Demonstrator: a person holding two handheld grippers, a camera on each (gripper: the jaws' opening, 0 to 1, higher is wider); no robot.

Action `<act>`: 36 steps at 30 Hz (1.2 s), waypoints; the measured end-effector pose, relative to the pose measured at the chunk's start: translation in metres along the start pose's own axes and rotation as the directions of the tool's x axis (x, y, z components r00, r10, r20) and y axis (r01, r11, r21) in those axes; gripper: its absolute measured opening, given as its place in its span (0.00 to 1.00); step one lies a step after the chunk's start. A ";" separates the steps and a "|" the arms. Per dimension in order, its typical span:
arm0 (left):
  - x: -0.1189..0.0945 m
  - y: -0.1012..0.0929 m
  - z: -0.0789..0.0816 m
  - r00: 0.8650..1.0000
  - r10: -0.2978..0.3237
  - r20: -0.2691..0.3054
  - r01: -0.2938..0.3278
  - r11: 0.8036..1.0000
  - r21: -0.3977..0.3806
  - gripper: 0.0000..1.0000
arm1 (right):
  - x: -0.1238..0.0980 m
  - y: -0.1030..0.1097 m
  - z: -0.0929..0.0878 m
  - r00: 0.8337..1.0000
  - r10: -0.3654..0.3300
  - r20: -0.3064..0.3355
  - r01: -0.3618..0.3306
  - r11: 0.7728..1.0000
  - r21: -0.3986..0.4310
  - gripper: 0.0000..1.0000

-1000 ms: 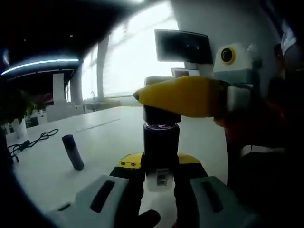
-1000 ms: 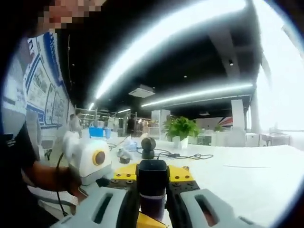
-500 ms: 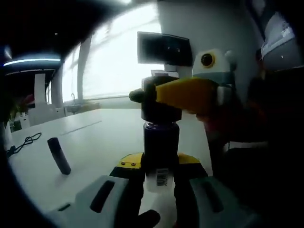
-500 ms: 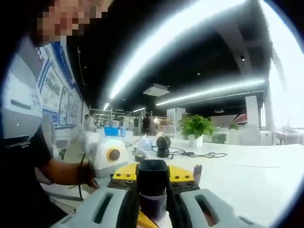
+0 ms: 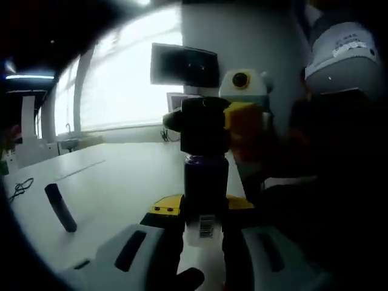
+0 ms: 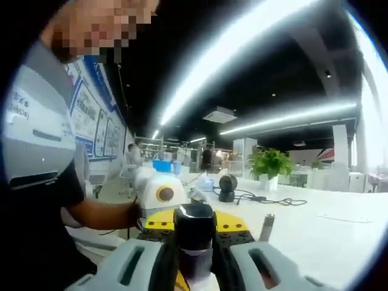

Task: Pick up cosmetic bottle twist off cap place on table pick up cap screw tight cap place on table

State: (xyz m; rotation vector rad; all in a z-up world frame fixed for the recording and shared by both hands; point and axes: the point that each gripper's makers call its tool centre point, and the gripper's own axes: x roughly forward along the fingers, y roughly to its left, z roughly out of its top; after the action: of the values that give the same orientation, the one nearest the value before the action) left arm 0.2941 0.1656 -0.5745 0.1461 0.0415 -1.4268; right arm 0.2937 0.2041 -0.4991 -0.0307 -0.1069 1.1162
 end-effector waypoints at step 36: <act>0.000 -0.020 -0.001 0.994 -0.105 0.008 0.105 0.994 -0.006 0.14 | -0.004 0.015 -0.002 0.991 0.136 -0.012 -0.136 0.991 0.013 0.15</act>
State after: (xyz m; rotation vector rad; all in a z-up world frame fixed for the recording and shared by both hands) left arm 0.2749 0.1632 -0.5774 0.1347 0.0474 -1.5316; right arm 0.2783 0.2071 -0.5023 -0.0346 -0.0874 1.2530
